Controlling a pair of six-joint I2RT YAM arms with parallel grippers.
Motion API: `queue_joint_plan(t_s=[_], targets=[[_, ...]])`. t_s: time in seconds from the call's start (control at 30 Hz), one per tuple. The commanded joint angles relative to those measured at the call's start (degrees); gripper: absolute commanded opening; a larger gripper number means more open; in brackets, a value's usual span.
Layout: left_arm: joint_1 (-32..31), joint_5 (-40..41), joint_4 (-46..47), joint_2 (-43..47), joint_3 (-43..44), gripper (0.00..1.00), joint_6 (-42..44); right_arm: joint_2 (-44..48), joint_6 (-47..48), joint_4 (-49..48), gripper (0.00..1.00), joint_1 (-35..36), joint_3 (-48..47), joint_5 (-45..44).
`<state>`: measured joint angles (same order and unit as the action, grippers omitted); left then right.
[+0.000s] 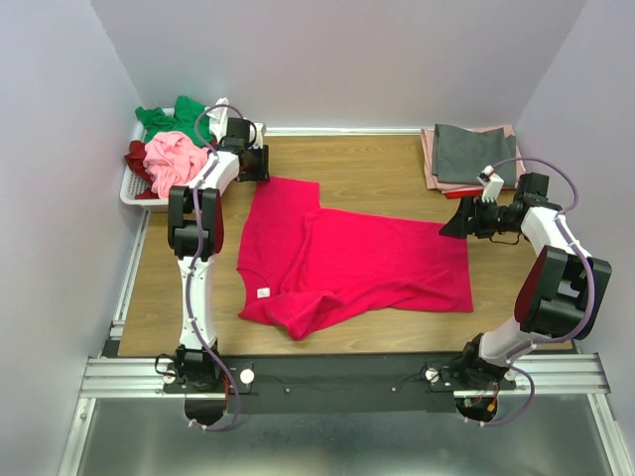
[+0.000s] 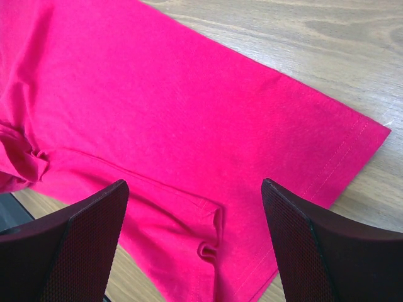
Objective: Fold and stack the t-shirts
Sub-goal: Flatten the tshirt out
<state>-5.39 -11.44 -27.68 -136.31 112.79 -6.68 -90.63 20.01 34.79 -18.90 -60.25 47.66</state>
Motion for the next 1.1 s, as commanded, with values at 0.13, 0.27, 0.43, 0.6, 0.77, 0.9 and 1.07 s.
queue_joint_plan(t_s=[0.13,0.27,0.43,0.6,0.77,0.9,1.07], targets=[[-1.03,0.01,-2.64,-2.73,1.99,0.42,0.0,0.54,0.73,-0.07,0.92,-0.97,0.57,1.38],[-1.38,0.72,-3.26,-3.08,2.96,0.31,0.09,0.45,0.73,0.02,0.92,-1.06,0.57,1.65],[-1.38,0.1,-3.26,-2.65,3.05,0.0,0.17,0.54,0.82,0.11,0.92,-1.14,0.57,1.56],[-1.38,1.24,-2.82,-0.02,2.96,0.0,-0.18,0.37,1.17,0.11,0.92,-1.76,0.66,0.95],[-1.38,4.84,1.03,5.34,-2.03,0.0,-0.62,0.28,1.7,0.11,0.92,-2.81,0.66,-0.98],[-1.38,8.62,4.65,11.4,-7.23,0.0,-1.84,-0.42,2.66,-0.16,0.92,-4.04,0.4,-4.67],[-1.38,9.07,9.74,15.72,-14.09,0.0,-2.46,-2.44,0.56,-1.38,0.9,-4.92,-1.53,-11.26]])
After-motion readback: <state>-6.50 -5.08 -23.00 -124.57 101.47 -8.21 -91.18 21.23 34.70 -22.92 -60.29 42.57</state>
